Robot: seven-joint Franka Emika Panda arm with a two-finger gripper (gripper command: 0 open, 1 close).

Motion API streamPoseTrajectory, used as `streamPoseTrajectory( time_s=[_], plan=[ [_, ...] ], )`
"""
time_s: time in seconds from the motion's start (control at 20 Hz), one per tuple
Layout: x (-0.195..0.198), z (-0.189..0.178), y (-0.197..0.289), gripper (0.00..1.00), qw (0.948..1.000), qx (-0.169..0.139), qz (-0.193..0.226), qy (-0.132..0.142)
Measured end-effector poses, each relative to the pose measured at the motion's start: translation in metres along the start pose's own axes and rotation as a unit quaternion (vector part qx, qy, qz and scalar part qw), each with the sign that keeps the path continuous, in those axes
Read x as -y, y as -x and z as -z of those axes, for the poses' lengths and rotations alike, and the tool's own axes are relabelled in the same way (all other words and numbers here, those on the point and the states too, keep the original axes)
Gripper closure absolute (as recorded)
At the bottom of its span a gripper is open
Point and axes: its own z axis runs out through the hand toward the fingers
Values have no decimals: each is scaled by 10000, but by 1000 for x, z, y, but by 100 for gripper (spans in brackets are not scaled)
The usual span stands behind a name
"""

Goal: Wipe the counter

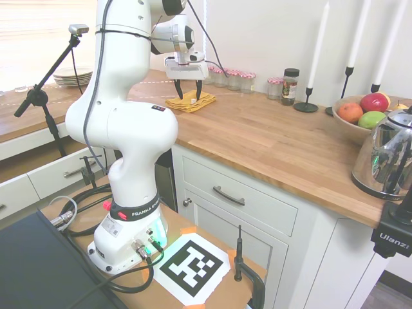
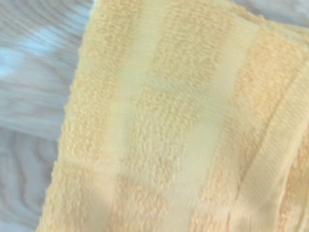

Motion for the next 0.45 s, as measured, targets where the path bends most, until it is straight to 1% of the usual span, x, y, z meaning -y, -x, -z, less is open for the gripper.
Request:
streamPoseTrajectory(
  time_s=[0.45],
  plan=[
    [-13, 13, 4, 0, 9999, -62, -8, -122]
  ],
)
